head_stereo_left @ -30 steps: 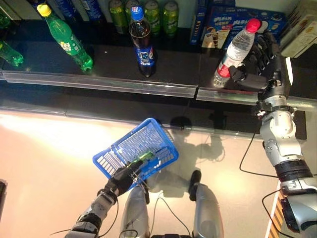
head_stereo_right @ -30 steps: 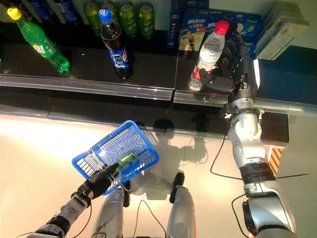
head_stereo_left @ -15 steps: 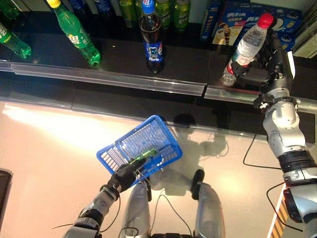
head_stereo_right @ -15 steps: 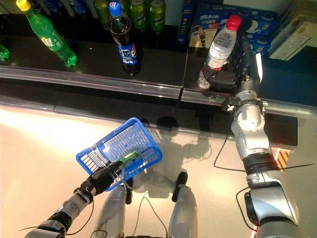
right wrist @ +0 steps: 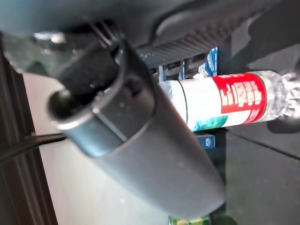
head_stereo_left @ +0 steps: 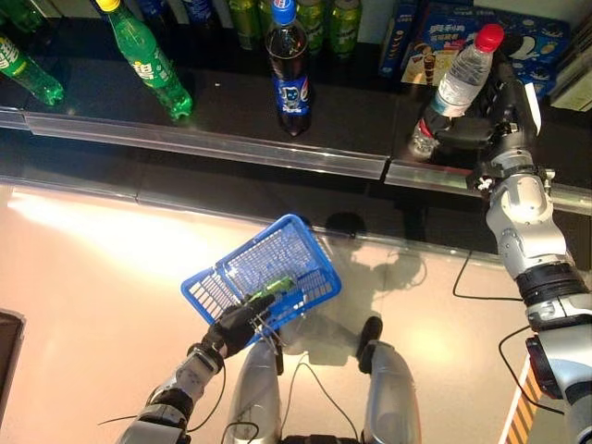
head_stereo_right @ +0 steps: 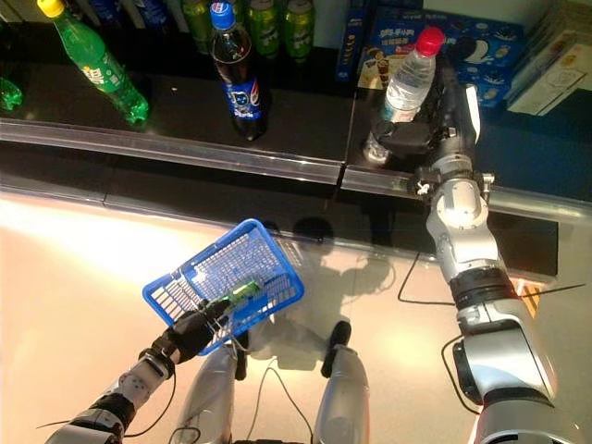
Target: Pick up the drink and place into the basket.
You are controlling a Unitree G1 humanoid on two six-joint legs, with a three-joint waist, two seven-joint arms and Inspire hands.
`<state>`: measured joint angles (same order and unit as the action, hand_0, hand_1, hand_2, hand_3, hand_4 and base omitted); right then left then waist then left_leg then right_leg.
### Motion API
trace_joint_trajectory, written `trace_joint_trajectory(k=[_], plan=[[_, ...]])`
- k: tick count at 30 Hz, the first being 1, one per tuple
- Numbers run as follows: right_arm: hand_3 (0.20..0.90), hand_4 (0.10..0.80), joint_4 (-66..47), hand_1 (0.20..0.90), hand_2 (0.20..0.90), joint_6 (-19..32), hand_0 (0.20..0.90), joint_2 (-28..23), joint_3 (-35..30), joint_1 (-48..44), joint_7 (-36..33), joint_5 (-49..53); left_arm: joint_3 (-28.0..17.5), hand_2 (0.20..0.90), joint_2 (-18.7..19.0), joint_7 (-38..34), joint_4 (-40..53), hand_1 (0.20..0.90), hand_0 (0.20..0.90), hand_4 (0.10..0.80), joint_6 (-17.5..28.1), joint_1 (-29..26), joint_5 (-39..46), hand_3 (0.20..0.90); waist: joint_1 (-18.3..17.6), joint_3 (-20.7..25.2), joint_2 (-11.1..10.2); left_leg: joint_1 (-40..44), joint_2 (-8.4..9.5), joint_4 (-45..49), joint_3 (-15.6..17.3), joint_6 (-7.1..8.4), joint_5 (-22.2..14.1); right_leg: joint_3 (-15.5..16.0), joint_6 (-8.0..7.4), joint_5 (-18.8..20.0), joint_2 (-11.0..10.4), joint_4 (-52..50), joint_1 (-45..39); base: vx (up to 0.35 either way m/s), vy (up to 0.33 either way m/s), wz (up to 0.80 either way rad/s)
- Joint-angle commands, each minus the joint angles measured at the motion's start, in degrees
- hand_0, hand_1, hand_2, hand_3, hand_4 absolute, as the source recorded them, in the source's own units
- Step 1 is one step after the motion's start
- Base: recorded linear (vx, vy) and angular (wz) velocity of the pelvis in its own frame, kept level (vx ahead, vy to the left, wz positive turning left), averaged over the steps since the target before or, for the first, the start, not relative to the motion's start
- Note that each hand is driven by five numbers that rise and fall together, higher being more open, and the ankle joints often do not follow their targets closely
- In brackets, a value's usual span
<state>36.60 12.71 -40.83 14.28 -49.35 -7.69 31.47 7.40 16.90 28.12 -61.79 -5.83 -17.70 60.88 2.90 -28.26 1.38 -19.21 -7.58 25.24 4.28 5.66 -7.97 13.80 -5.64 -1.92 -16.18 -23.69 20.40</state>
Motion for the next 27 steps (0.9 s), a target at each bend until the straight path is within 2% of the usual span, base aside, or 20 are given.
trace_joint_trajectory(k=[1, 11, 12, 14, 27], plan=[[0.9, 0.8, -1.47, 0.9, 0.9, 3.66, 0.9, -3.84, 1.16, -7.99, 0.1, -0.12, 5.21, 0.3, 3.16, 3.88, 2.04, 0.3, 0.3, 0.1, -2.26, 6.45, -1.24, 0.2, 1.78, 4.05, -1.07, -0.19, -2.55, -1.95, -0.28, -0.06, 4.26, -2.67, -4.07, 1.37, -3.43, 0.08, 0.53, 0.0, 0.0, 0.0], [0.9, 0.8, -0.5, 0.9, 0.9, 2.66, 0.9, -2.93, 3.16, -10.62, 1.26, -0.55, 6.08, 0.3, 3.1, 3.63, 2.26, 0.3, 0.3, 0.1, -2.26, 5.86, -1.04, 0.2, 2.28, 3.62, -0.72, -0.34, -2.2, -2.37, -0.5, -0.17, 4.47, -2.23, -4.0, 1.43, -3.51, 0.31, 0.62, 0.0, 0.0, 0.0], [0.746, 0.646, -0.42, 0.768, 0.768, 2.57, 0.768, -2.82, 3.3, -10.83, 1.5, -0.55, 6.11, 0.3, 3.08, 3.62, 2.25, 0.3, 0.3, 0.1, -2.21, 5.79, -0.91, 0.2, 2.31, 3.57, -0.7, -0.35, -2.15, -2.41, -0.5, -0.21, 4.5, -2.24, -3.98, 1.44, -3.51, 0.29, 0.68, 0.0, 0.0, 0.0], [0.2, 0.1, -0.31, 0.3, 0.3, 2.35, 0.3, -2.64, 3.69, -11.04, 1.94, -0.67, 6.18, 0.3, 3.09, 3.67, 2.22, 0.3, 0.3, 0.1, -2.19, 5.66, -0.89, 0.2, 2.36, 3.61, -0.66, -0.26, -2.0, -2.73, -0.5, -0.25, 4.58, -2.16, -3.97, 1.47, -3.44, 0.48, 0.65, 0.0, 0.0, 0.0], [0.2, 0.1, 1.56, 0.3, 0.3, 1.1, 0.3, -0.92, 4.88, -12.15, 2.22, 0.48, 6.78, 0.3, 2.92, 3.91, 1.86, 0.3, 0.3, 0.1, -1.79, 4.93, -0.65, 0.2, 2.59, 3.4, -0.32, -0.46, -1.93, -2.69, -0.25, -0.34, 4.63, -1.69, -3.84, 1.58, -3.69, 0.84, 0.5, 0.0, 0.0, 0.0]])
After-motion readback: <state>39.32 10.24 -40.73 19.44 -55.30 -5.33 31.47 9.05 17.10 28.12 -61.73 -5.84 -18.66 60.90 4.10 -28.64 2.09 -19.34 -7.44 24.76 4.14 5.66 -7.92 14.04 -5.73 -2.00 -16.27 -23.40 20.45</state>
